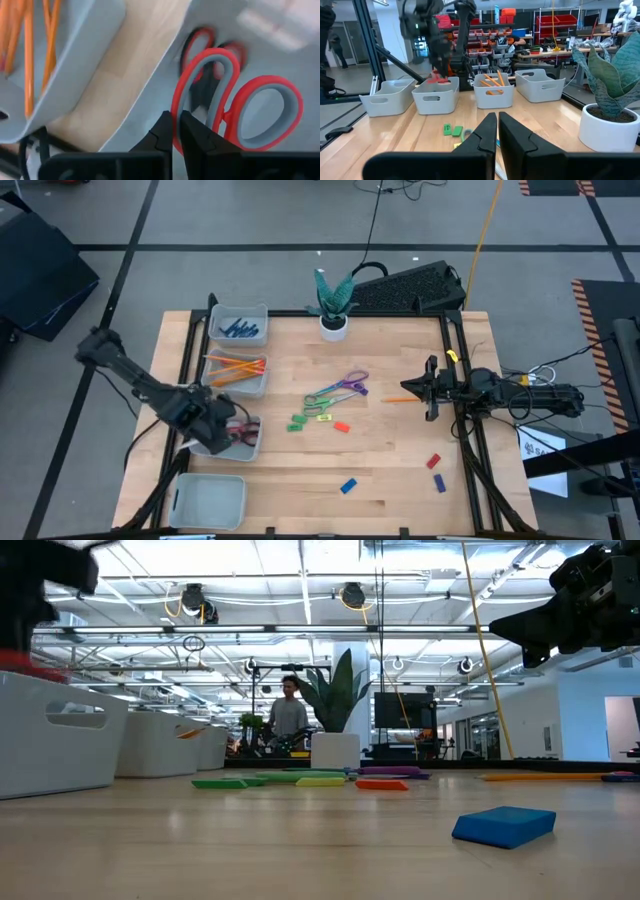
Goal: Sort crayons/erasers/pens/pencils in bins
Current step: Put the orange scissors into the middle bottom gray bin, then put the purple scissors into the middle bottom gray bin
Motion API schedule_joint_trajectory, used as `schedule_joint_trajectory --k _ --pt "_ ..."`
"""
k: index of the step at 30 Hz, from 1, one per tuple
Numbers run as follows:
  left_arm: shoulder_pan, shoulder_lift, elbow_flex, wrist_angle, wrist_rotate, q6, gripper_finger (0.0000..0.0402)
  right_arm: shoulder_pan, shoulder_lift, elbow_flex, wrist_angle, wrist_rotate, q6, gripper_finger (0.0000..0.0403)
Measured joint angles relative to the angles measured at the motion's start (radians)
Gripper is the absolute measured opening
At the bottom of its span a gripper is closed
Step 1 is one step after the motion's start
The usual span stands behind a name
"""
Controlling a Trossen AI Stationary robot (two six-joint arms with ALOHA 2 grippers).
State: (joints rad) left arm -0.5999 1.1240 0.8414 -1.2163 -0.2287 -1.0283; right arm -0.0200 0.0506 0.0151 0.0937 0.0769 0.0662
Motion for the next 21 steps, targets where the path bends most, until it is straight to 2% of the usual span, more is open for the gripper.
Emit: schedule_joint_trajectory --k 4,8,12,18,21 --pt "0.011 0.05 -0.081 0.115 0.034 0.024 0.0016 0.0 0.0 0.0 0.0 0.0 0.0 0.0013" --pt "0.014 0.07 -0.121 0.269 -0.002 0.013 0.0033 0.0 0.0 0.0 0.0 0.0 0.0 0.0013" --pt "0.053 0.096 -0.126 0.292 -0.043 0.013 0.006 0.0 0.0 0.0 0.0 0.0 0.0 0.0013" --pt "0.152 0.14 -0.12 0.307 -0.007 0.085 0.0124 0.0 0.0 0.0 0.0 0.0 0.0 0.0013" --pt "0.197 0.136 -0.067 0.306 0.011 0.109 0.0151 0.0 0.0 0.0 0.0 0.0 0.0 0.0013"
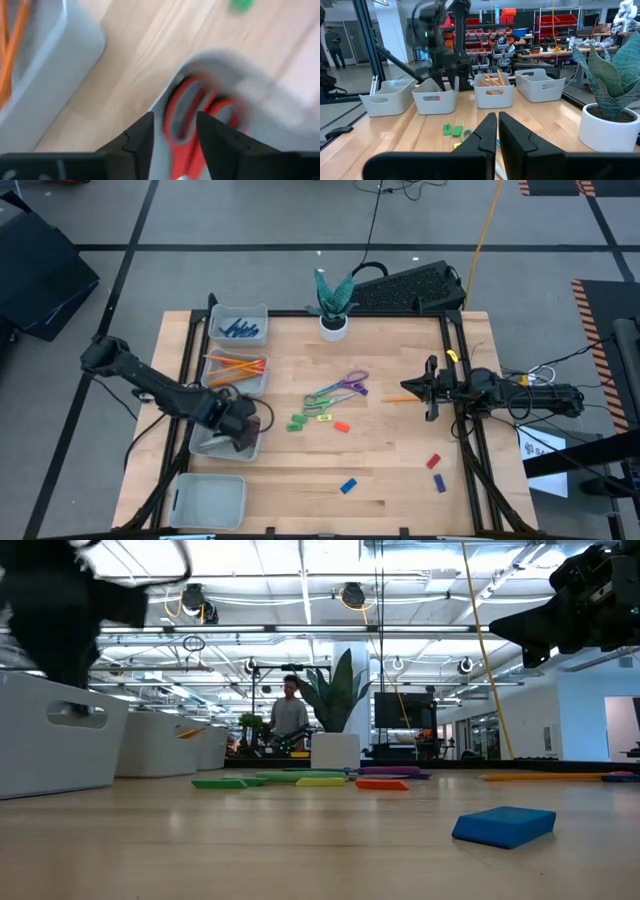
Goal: Sort crayons/erasers/pens/pencils in bins
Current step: Put the purple scissors into the middle bottom gray bin
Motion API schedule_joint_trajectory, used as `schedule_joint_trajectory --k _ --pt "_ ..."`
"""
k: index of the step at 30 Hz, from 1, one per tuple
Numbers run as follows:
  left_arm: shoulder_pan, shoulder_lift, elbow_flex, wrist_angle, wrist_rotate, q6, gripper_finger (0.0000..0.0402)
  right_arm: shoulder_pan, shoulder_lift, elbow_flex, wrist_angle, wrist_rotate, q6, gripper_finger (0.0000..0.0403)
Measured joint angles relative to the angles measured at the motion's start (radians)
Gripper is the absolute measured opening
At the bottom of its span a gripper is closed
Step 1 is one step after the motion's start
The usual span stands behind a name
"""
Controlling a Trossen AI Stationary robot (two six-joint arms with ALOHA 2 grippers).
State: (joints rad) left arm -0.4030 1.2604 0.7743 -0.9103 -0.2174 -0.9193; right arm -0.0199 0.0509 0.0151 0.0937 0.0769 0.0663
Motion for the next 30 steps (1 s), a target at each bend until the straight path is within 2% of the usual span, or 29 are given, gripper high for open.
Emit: schedule_joint_trajectory --k 5,10,16,20,26,30 --pt "0.066 -0.006 0.184 0.011 -0.044 0.042 0.0164 0.0 0.0 0.0 0.0 0.0 0.0 0.0013" --pt "0.202 0.027 0.345 0.154 -0.065 0.09 0.0165 0.0 0.0 0.0 0.0 0.0 0.0 0.0013" --pt "0.384 0.181 0.567 0.226 -0.055 0.2 0.0166 0.0 0.0 0.0 0.0 0.0 0.0 0.0013" --pt "0.45 0.293 0.697 0.303 0.016 0.289 0.0173 0.0 0.0 0.0 0.0 0.0 0.0 0.0013" --pt "0.523 0.471 0.847 0.378 0.145 0.382 0.0226 0.0 0.0 0.0 0.0 0.0 0.0 0.0013" --pt "0.556 0.591 0.906 0.443 0.157 0.441 0.0257 0.0 0.0 0.0 0.0 0.0 0.0 0.0013"
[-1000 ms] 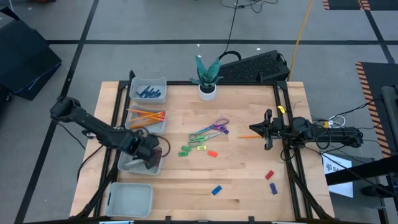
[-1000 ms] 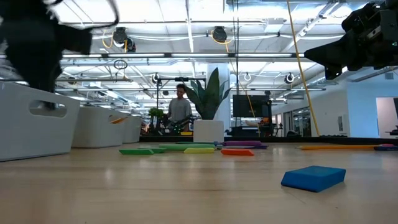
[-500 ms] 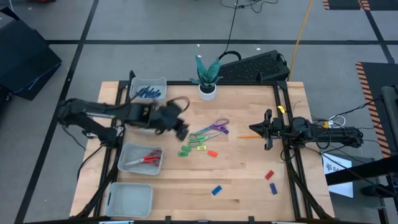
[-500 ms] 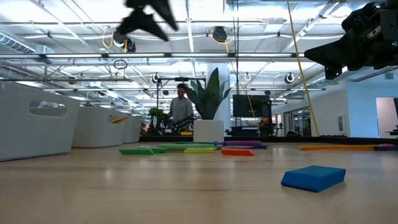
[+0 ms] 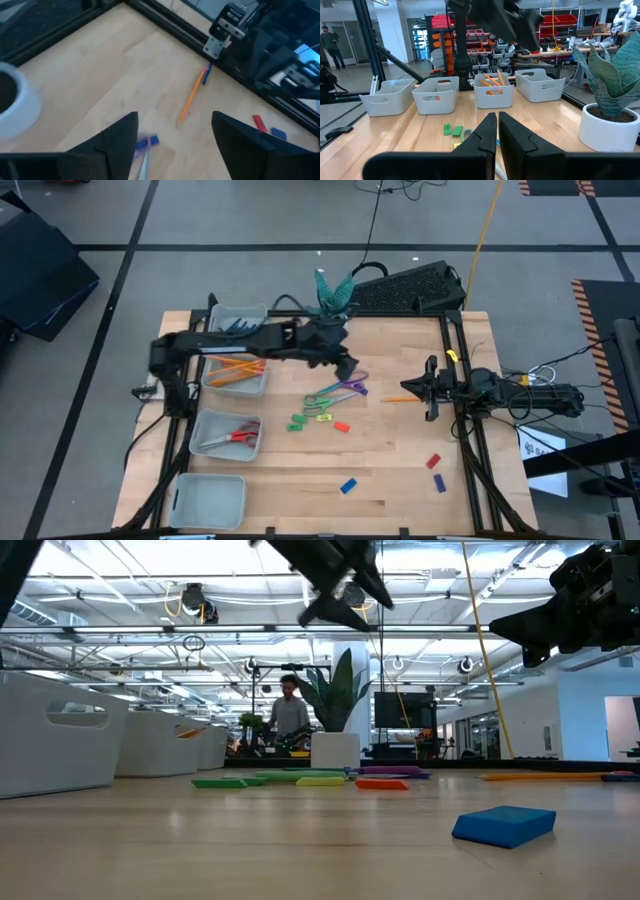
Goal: Sort crayons/erasers/pens/pencils in bins
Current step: Put the purple scissors into the middle bottom gray bin
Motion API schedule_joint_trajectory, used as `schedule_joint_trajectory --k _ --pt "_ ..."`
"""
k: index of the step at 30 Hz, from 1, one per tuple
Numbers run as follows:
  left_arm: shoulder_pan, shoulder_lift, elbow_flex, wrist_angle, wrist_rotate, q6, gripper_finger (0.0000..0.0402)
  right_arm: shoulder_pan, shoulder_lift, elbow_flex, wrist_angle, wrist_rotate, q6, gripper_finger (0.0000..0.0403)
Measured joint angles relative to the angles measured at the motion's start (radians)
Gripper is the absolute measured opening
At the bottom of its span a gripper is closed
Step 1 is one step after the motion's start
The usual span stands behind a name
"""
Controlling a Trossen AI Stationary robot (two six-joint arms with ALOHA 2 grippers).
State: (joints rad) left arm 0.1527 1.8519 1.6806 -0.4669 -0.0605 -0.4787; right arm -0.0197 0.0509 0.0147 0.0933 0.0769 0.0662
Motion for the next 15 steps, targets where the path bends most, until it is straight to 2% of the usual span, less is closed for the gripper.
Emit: schedule_joint_trajectory --k 4,10,15 --pt "0.035 0.12 0.056 0.039 0.047 0.019 0.0258 0.0 0.0 0.0 0.0 0.0 0.0 0.0013" --pt "0.057 0.267 0.125 0.042 0.051 0.108 0.0229 0.0 0.0 0.0 0.0 0.0 0.0 0.0013" --pt "0.061 0.329 0.13 -0.044 0.062 0.12 0.021 0.0 0.0 0.0 0.0 0.0 0.0 0.0013"
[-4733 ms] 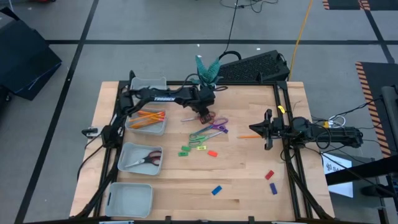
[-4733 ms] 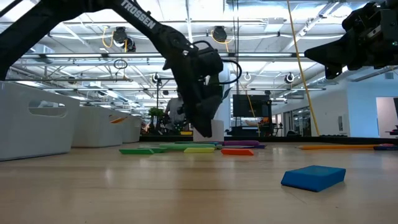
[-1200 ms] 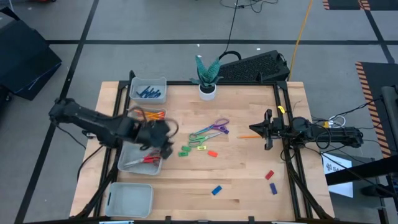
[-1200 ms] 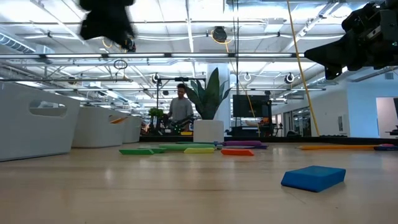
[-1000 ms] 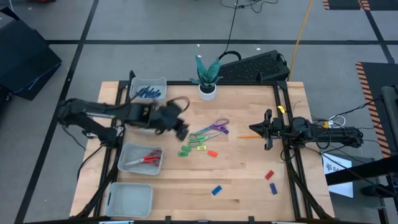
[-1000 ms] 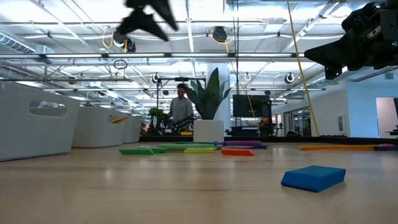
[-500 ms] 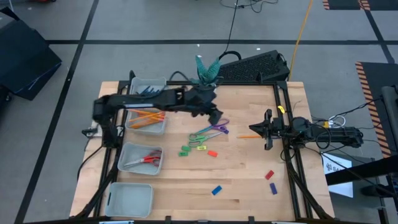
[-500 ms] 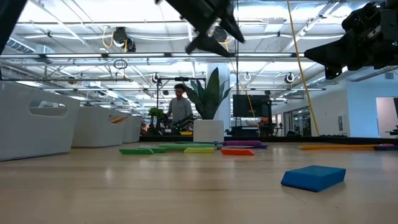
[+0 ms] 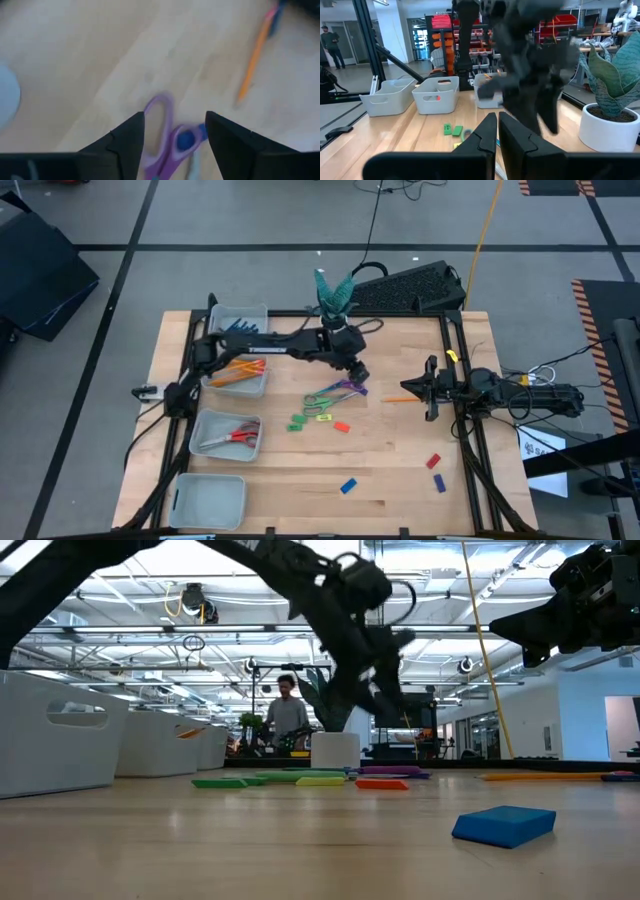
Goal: Sort crayons/erasers/pens/pencils in bins
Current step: Put the purple scissors into the middle bottom gray bin
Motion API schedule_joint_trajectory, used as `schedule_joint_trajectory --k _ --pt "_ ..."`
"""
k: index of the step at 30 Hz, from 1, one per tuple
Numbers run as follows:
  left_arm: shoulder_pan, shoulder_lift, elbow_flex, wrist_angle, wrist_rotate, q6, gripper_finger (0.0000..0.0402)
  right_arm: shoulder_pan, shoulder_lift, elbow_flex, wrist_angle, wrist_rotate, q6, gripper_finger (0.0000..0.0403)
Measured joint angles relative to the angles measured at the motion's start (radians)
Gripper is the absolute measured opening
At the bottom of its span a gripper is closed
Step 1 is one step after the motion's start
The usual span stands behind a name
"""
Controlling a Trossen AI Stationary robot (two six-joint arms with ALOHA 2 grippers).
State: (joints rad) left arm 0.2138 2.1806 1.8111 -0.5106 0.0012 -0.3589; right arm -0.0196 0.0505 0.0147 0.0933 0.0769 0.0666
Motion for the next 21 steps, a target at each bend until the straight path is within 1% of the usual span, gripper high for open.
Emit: schedule_joint_trajectory --k 2,6,8,11,14,15,21 --pt "-0.001 0.022 -0.001 -0.043 -0.005 0.006 0.0206 0.0 0.0 0.0 0.0 0.0 0.0 0.0013" --pt "0.0 0.06 -0.001 -0.048 -0.019 -0.04 0.02 0.0 0.0 0.0 0.001 0.0 0.0 0.0013" --pt "0.005 0.08 -0.001 -0.047 -0.05 -0.067 0.0196 0.0 0.0 0.0 0.001 0.0 0.0 0.0013" --pt "0.013 0.106 -0.001 -0.048 -0.061 -0.073 0.0188 0.0 0.0 0.0 0.001 0.0 0.0 0.0013" --pt "0.011 0.118 -0.005 -0.058 -0.07 -0.082 0.018 0.0 0.0 0.0 0.001 0.0 0.0 0.0013" --pt "0.01 0.125 -0.005 -0.052 -0.084 -0.096 0.0177 0.0 0.0 0.0 0.001 0.0 0.0 0.0013" --pt "0.003 0.144 -0.006 -0.092 -0.089 -0.17 0.0164 0.0 0.001 0.0 0.005 0.0 0.0 0.0013"
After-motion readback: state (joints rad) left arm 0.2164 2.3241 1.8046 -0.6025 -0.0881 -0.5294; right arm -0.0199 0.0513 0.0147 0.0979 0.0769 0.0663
